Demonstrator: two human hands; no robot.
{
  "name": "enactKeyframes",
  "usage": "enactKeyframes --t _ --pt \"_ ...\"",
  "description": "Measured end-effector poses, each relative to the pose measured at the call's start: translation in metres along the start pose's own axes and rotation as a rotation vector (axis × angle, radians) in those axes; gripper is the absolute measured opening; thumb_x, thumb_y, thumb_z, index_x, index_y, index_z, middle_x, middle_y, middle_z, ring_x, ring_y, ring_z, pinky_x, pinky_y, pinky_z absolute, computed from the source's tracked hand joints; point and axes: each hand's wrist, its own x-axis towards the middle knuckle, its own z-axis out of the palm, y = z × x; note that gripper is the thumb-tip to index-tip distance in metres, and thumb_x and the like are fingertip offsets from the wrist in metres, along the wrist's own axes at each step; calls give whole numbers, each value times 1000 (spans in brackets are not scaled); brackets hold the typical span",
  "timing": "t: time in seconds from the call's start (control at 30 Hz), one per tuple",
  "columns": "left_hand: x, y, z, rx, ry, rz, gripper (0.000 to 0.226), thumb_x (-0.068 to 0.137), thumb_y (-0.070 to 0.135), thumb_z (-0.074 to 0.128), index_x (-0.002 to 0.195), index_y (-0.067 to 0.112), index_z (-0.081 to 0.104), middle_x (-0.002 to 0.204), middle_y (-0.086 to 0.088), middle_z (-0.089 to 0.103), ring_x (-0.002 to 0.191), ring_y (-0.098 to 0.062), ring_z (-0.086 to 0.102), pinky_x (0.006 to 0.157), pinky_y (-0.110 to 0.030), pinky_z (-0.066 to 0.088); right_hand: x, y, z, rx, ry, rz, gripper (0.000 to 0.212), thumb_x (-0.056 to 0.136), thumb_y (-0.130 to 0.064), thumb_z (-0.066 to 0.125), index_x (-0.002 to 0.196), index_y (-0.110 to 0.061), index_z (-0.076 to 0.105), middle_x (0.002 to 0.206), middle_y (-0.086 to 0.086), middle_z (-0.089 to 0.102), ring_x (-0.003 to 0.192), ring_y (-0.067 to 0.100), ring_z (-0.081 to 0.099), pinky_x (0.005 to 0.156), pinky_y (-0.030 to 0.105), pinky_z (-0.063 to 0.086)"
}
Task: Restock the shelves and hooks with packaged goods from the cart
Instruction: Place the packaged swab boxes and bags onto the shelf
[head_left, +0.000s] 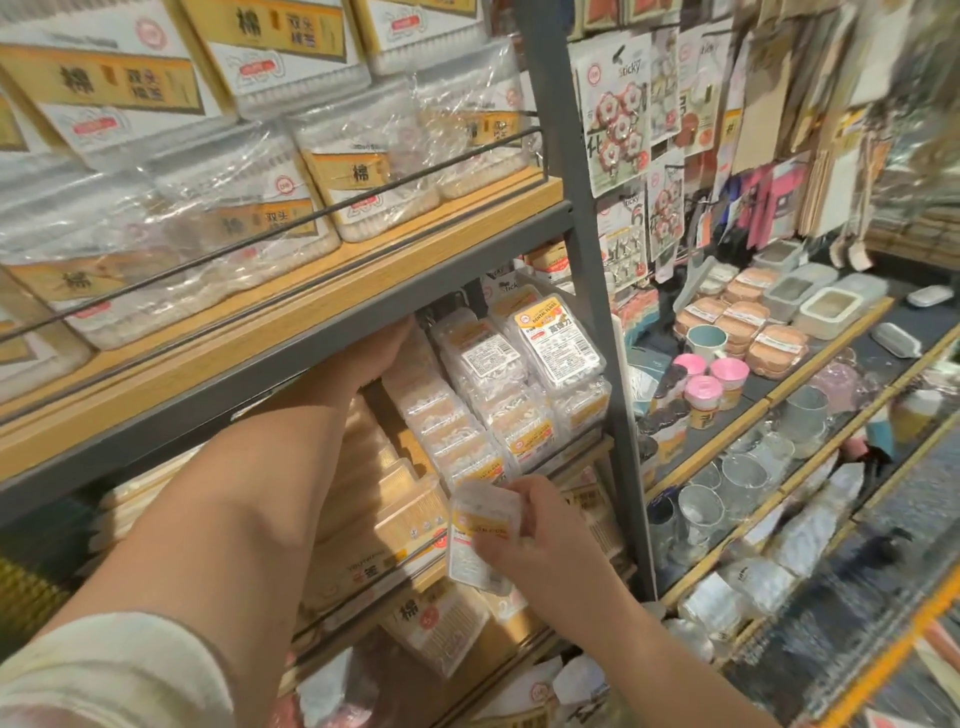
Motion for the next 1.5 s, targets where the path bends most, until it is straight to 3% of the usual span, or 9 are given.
enactKeyframes --t 0.27,0.5,0.63,0.77,0.83,0.9,1.07,1.23,1.5 --pt "-26 12 -7 27 -66 16 25 103 43 35 98 24 51 78 7 45 66 -7 41 66 -28 37 0 -13 2 -23 -4 27 30 88 -32 67 111 -35 47 101 -13 63 88 1 61 74 22 51" --pt "-45 20 -15 -3 -77 5 31 105 30 36 74 32 38 74 11 37 62 -3 33 57 -15 29 0 -22 20 -44 -136 14 30 87 -32 62 112 -31 45 106 -6 60 97 10 61 88 40 55" --pt "-58 30 -21 90 -76 22 31 107 33 33 75 32 35 74 12 31 63 -1 30 49 -2 33 1 -24 33 -32 -179 -69 23 85 -35 66 92 -48 48 109 4 56 97 20 61 88 37 54" --pt "-64 26 -26 147 -86 13 21 107 36 33 94 31 49 85 12 43 87 -15 47 75 -18 33 0 -17 38 -15 -180 -10 33 85 -41 67 107 -32 43 112 0 58 97 14 62 85 39 56" --pt "-69 28 -27 194 -163 18 36 107 38 28 130 22 50 131 -4 51 126 -23 43 96 -23 33 0 -16 36 -33 -180 -26 31 86 -37 65 105 -28 43 112 2 56 98 17 61 86 40 54" --pt "-75 29 -26 258 -191 50 54 107 42 24 154 15 22 162 -10 14 149 -25 15 116 -34 16 0 -15 30 -56 -160 -36 30 87 -29 61 110 -23 43 113 2 52 99 17 57 87 37 52" --pt "-99 43 -11 387 -72 229 75 95 62 8 146 16 40 151 -8 35 144 -30 26 113 -46 21 3 -15 21 13 -88 -7 40 80 -29 64 116 -26 46 101 -5 55 86 10 58 77 34 52" --pt "-115 22 6 199 -482 129 81 86 73 24 155 34 8 163 1 14 147 -19 23 121 -40 16 -1 -17 29 -40 -183 -89 26 80 -32 66 89 -32 41 95 -2 48 83 15 53 76 34 47" --pt "-103 8 0 73 -277 15 105 66 99 20 154 42 13 163 9 6 149 -15 12 122 -49 11 -11 1 -2 241 30 -42 25 87 -20 72 102 -30 53 98 -1 65 87 14 66 63 22 52"
